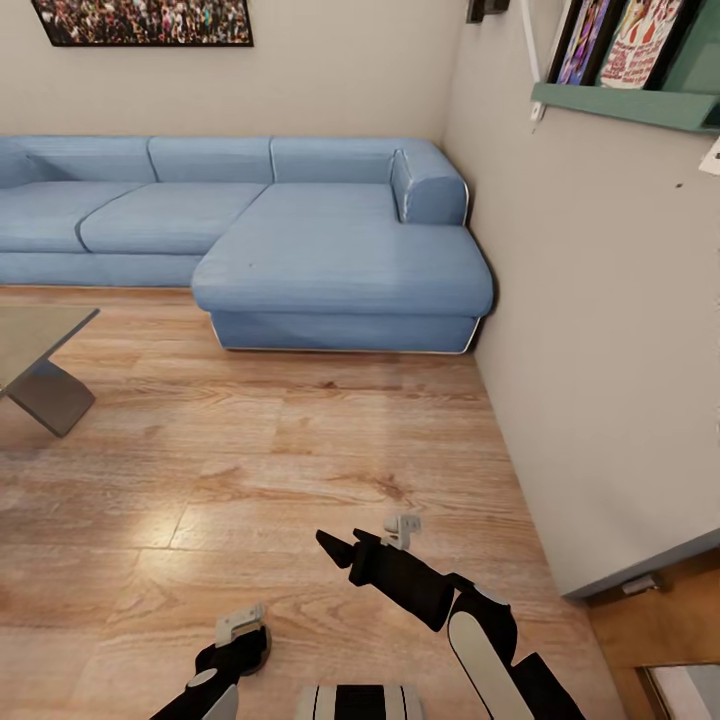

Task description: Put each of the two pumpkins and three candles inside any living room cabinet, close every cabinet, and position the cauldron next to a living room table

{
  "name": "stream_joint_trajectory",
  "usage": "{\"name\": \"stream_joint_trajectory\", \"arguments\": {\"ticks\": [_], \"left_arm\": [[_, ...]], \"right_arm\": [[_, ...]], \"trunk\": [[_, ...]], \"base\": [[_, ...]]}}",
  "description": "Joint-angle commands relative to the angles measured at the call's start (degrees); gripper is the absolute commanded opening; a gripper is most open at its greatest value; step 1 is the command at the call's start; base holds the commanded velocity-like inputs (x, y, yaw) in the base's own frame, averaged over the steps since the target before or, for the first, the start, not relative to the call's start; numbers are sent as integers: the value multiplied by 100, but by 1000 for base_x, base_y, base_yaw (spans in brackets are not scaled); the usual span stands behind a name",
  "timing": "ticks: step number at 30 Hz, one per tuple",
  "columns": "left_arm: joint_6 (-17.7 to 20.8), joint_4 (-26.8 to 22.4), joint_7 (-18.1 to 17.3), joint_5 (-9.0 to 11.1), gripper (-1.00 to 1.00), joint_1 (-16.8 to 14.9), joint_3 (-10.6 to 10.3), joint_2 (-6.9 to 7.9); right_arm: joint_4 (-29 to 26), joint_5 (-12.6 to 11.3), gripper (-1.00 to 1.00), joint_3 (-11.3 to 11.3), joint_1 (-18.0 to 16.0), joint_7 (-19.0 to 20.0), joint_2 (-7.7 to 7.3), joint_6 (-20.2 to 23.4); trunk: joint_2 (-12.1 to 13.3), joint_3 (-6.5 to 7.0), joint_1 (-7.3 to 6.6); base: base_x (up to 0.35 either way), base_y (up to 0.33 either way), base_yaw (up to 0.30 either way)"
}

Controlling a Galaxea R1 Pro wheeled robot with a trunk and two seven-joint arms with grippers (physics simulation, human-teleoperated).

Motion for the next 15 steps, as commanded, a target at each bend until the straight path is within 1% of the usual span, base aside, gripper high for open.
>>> {"name": "stream_joint_trajectory", "arguments": {"ticks": [1, 6, 9, 11, 13, 15], "left_arm": [[-18, -3, 38, 55, -100, -2, -49, 5], [-1, -5, 48, 61, -100, 0, -42, 12], [60, -11, 47, 69, -100, 0, -54, 43], [94, -22, 45, 71, -100, -2, -12, 55], [255, -129, 46, 72, -100, -3, 130, 65], [630, -389, 49, 69, -100, -3, 340, 76]], "right_arm": [[0, -22, 100, -6, -1, 5, 3, 28], [8, -24, 100, -13, -2, -2, 5, 32], [19, -33, 100, -14, -1, -10, -5, 36], [26, -36, 100, -14, -1, -20, 0, 39], [29, -34, 100, -16, -3, -31, 3, 56], [31, -27, 100, -22, -1, -50, 4, 208]], "trunk": [[0, 19, -3], [7, 130, -16], [11, 196, -24], [14, 240, -29], [16, 285, -34], [19, 329, -39]], "base": [[0, 0, 0], [0, 0, 0], [0, 0, 0], [0, 0, 0], [0, 0, 0], [0, 0, 0]]}}
